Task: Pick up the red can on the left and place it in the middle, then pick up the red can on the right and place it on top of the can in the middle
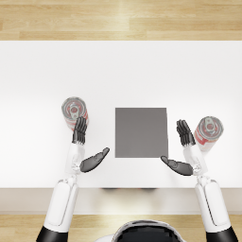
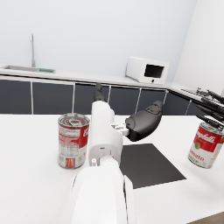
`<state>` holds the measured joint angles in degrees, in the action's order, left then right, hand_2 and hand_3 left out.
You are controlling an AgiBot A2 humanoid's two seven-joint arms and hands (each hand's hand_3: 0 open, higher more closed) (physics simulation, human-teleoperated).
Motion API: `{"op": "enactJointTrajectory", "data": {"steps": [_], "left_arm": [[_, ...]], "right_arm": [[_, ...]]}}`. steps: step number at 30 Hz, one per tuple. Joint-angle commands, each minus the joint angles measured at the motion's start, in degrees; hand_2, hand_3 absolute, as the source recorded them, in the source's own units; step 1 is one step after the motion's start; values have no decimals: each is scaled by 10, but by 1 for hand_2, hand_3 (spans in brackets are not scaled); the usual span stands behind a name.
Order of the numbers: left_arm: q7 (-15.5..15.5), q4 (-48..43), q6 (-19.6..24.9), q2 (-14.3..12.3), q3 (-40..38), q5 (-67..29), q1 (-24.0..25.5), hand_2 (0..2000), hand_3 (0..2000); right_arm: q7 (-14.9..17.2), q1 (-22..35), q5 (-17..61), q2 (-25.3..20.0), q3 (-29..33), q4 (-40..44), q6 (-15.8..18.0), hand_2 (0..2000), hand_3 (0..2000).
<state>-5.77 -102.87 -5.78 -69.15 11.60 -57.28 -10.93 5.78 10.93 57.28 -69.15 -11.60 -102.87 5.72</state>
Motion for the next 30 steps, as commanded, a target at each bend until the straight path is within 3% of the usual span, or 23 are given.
{"op": "enactJointTrajectory", "data": {"steps": [1, 24, 27, 30], "left_arm": [[0, 0, 0, 0, 0, 0, 0, 0, 0], [0, 9, 0, -1, 17, 0, -1, 0, 0], [36, 23, 36, -20, -23, 0, -32, 0, 0], [50, 63, 50, -35, -59, 0, -70, 0, 0]], "right_arm": [[0, 0, 0, 0, 0, 0, 0, 0, 0], [0, 2, 0, -1, -17, 8, 0, 0, 0], [-37, 11, 0, -11, 10, -6, -36, 0, 0], [-50, 13, 0, -16, 51, -5, -49, 0, 0]]}}
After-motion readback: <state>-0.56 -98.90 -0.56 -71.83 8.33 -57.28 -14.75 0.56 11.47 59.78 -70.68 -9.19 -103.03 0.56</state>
